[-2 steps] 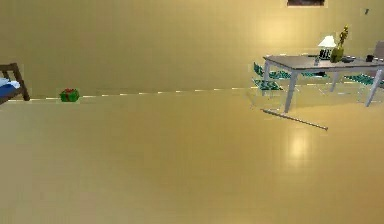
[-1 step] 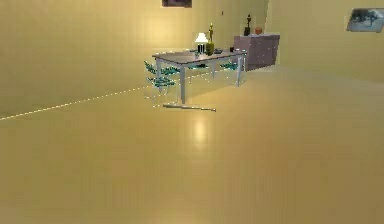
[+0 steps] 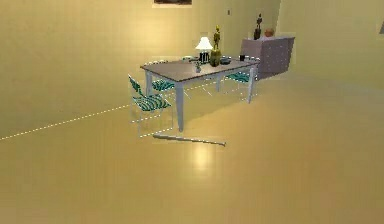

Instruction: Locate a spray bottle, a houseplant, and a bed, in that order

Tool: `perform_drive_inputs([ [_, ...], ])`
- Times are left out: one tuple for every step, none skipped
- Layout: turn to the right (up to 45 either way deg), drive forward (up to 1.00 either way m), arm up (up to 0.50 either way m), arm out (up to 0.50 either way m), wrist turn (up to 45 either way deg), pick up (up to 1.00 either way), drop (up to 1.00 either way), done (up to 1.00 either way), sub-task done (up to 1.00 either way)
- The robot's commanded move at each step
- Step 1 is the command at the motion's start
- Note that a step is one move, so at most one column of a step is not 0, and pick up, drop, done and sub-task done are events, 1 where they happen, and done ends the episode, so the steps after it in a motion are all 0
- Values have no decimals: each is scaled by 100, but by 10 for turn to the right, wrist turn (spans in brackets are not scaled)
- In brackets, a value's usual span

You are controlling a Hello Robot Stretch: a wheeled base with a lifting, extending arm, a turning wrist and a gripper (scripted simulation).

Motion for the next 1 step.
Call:
perform_drive_inputs([
  [30,0,0,0,0,0,0,0,0],
])
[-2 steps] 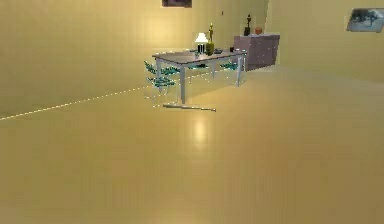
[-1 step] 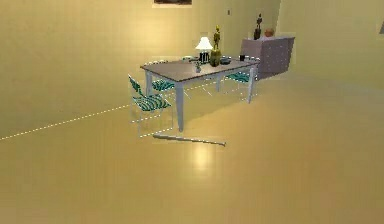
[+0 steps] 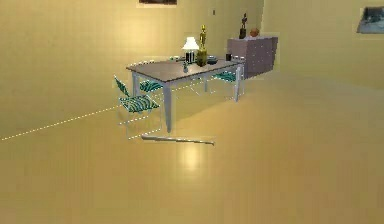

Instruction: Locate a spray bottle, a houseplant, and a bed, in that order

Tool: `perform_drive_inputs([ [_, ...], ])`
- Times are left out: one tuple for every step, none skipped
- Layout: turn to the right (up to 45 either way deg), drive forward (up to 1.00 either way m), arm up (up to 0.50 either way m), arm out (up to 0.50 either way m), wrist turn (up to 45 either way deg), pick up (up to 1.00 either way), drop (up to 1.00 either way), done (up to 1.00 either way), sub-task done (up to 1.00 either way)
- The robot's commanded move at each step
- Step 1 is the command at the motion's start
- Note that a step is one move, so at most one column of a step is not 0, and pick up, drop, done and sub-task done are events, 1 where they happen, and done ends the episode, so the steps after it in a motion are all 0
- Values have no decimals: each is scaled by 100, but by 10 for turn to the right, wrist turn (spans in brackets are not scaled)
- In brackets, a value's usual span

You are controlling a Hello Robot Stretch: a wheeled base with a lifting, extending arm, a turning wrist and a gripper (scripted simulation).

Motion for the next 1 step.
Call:
perform_drive_inputs([
  [0,100,0,0,0,0,0,0,0],
])
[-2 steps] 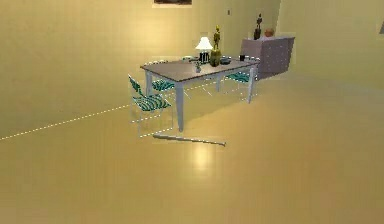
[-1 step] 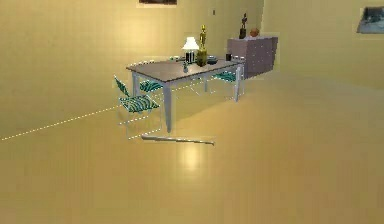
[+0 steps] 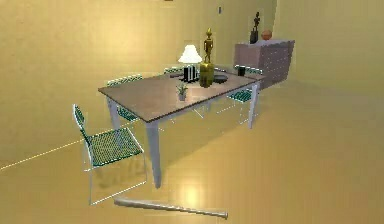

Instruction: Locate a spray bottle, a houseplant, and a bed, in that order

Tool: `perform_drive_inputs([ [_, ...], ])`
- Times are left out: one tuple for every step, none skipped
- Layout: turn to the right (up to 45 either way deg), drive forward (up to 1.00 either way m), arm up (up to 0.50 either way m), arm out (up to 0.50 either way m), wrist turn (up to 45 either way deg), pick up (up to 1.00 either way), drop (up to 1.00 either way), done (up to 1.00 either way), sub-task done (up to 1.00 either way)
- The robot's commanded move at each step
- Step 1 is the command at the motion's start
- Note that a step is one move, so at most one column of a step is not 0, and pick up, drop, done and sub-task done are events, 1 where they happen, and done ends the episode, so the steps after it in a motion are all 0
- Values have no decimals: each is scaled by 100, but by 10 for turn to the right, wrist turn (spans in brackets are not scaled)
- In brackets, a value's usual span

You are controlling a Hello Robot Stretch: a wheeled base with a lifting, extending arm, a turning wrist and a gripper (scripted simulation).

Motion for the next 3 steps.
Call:
perform_drive_inputs([
  [0,75,0,0,0,0,0,0,0],
  [0,0,0,0,0,0,0,0,100],
  [-450,0,0,0,0,0,0,0,0],
])
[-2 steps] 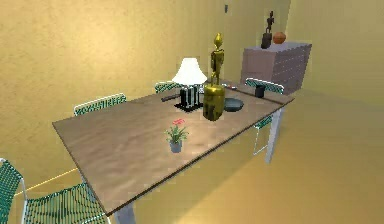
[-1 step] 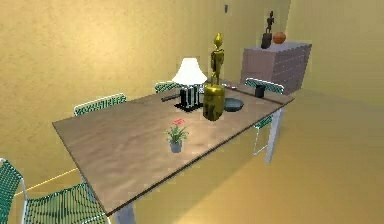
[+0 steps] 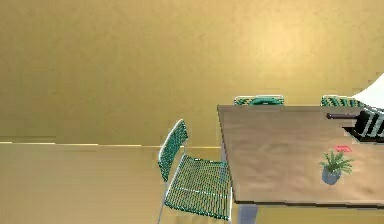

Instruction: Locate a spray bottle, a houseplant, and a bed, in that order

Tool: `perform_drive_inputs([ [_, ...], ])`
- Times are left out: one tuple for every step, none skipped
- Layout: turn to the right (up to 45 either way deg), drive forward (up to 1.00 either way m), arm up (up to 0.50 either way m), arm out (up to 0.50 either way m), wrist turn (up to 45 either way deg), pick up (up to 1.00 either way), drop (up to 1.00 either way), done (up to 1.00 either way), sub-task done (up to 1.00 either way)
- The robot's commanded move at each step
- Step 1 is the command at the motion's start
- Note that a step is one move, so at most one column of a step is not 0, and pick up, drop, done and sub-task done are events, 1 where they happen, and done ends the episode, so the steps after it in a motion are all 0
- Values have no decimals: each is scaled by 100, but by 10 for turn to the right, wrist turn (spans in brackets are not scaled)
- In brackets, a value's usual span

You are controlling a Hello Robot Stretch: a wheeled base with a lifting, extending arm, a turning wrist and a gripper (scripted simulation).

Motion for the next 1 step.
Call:
perform_drive_inputs([
  [-450,0,0,0,0,0,0,0,0],
])
